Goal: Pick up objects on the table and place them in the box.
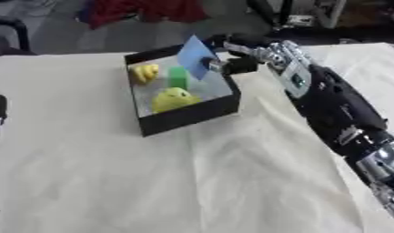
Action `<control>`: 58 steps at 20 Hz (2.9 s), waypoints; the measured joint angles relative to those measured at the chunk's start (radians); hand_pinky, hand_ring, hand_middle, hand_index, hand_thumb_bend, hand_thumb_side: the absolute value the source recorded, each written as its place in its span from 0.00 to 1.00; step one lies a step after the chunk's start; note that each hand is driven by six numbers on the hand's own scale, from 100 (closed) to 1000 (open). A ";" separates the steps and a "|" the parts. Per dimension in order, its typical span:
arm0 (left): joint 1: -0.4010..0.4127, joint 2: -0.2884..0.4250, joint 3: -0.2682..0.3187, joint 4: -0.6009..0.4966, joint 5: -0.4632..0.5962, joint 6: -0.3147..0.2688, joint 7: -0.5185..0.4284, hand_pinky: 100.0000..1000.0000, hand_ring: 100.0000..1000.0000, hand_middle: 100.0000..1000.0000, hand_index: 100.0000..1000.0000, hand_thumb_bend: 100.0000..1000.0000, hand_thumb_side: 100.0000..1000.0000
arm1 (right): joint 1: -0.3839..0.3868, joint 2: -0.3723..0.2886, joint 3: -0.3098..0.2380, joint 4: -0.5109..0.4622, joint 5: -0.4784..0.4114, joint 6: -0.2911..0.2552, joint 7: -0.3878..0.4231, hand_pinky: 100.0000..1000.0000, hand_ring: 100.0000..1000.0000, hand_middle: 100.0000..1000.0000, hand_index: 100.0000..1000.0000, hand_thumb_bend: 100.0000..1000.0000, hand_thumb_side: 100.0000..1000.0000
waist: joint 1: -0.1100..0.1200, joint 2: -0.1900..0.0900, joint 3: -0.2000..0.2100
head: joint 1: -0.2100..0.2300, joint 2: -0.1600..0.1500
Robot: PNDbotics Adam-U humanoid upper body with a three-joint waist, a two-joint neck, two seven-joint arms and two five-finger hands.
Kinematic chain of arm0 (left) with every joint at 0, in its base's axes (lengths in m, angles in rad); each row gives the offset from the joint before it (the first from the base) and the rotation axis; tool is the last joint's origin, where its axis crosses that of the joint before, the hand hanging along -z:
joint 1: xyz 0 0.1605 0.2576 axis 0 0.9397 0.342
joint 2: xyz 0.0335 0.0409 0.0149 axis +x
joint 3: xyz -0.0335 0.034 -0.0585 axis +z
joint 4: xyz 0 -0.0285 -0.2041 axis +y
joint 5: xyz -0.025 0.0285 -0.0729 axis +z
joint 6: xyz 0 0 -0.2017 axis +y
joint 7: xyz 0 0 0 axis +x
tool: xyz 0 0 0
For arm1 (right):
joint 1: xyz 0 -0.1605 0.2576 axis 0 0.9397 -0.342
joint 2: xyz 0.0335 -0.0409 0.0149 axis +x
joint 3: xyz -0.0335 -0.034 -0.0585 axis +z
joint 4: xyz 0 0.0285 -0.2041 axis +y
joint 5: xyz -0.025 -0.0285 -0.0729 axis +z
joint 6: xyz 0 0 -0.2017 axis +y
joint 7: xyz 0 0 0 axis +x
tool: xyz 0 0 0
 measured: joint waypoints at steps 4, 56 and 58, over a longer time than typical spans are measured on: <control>0.000 0.000 0.000 0.000 0.000 0.000 0.000 0.62 0.51 0.54 0.79 0.78 0.65 | 0.000 0.000 0.000 0.000 0.003 0.002 0.000 0.98 0.91 0.95 0.96 0.00 1.00 | 0.000 0.000 0.000 | 0.001 0.000; -0.003 0.000 0.001 0.000 0.000 0.002 0.003 0.62 0.50 0.54 0.79 0.79 0.65 | 0.003 -0.008 0.006 -0.013 0.273 -0.017 -0.135 0.79 0.60 0.20 0.26 0.15 0.88 | 0.000 0.000 -0.003 | 0.004 0.000; -0.003 0.000 0.001 0.000 0.000 0.002 0.003 0.62 0.50 0.54 0.79 0.79 0.65 | 0.003 -0.009 0.006 -0.013 0.275 -0.013 -0.140 0.79 0.62 0.23 0.32 0.15 0.87 | 0.000 0.000 -0.003 | 0.004 0.000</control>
